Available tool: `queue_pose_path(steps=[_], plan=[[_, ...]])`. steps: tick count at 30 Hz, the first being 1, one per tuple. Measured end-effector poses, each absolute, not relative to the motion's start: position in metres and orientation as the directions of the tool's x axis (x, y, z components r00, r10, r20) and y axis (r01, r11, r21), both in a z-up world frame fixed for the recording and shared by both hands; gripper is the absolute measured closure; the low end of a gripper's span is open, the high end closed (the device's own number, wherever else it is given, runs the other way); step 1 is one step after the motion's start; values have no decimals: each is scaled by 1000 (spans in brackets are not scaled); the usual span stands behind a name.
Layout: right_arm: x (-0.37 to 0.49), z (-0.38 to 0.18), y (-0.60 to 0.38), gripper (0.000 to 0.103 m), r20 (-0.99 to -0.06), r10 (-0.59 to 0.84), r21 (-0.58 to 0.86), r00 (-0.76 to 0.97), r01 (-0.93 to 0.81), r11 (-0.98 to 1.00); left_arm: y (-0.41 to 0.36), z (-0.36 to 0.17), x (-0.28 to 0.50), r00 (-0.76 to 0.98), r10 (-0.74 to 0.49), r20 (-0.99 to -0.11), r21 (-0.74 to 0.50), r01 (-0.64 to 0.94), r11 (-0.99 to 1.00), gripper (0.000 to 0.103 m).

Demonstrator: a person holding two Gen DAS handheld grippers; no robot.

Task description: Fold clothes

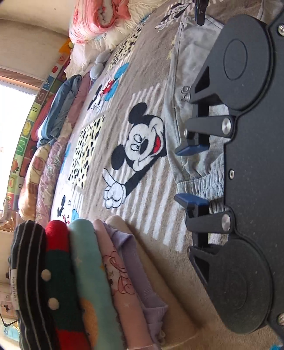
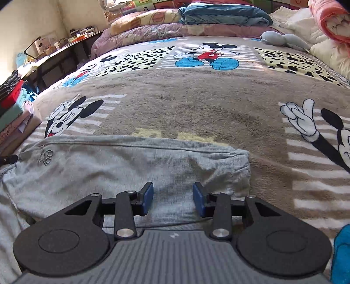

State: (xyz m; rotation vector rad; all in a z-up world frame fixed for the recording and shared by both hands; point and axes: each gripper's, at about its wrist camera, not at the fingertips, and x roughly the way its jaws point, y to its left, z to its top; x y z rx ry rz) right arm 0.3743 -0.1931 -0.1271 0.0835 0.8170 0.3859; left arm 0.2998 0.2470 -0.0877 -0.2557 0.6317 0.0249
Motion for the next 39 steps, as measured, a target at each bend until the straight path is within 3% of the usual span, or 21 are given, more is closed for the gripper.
queue_pose_path(steps=[5, 7, 12, 15, 19, 22, 27, 29, 33, 35, 39], plan=[[304, -112, -212, 61, -605, 435, 325, 667, -292, 899, 259, -77, 275, 828, -24, -560, -232, -129, 964, 58], [276, -106, -220, 55, -566, 459, 366, 685, -290, 884, 264, -72, 263, 833, -12, -553, -230, -139, 963, 58], [217, -117, -248, 51, -512, 449, 478, 732, -192, 857, 274, -64, 227, 843, 37, -537, -263, -209, 942, 58], [190, -129, -260, 48, -491, 443, 540, 750, -137, 831, 272, -66, 203, 853, 10, -522, -327, -211, 921, 58], [154, -146, -276, 42, -465, 430, 618, 774, -64, 784, 235, -72, 172, 853, -51, -519, -309, -131, 942, 59], [127, -158, -289, 43, -446, 418, 672, 791, -12, 740, 192, -82, 156, 844, -82, -530, -263, -71, 962, 68], [89, -176, -301, 42, -430, 397, 729, 811, 52, 683, 120, -104, 133, 837, -69, -542, -95, 21, 995, 68], [89, -177, -287, 46, -455, 394, 677, 798, 23, 736, 100, -115, 127, 826, -60, -560, -33, 50, 998, 68], [88, -180, -285, 86, -461, 426, 672, 779, -7, 741, 78, -132, 117, 812, -39, -582, 67, 96, 993, 68], [83, -179, -296, 97, -438, 406, 691, 802, 10, 723, 75, -134, 113, 806, -49, -590, 59, 104, 993, 68], [80, -177, -324, 96, -410, 375, 734, 832, 57, 676, 69, -131, 104, 816, -63, -575, 39, 104, 994, 68]])
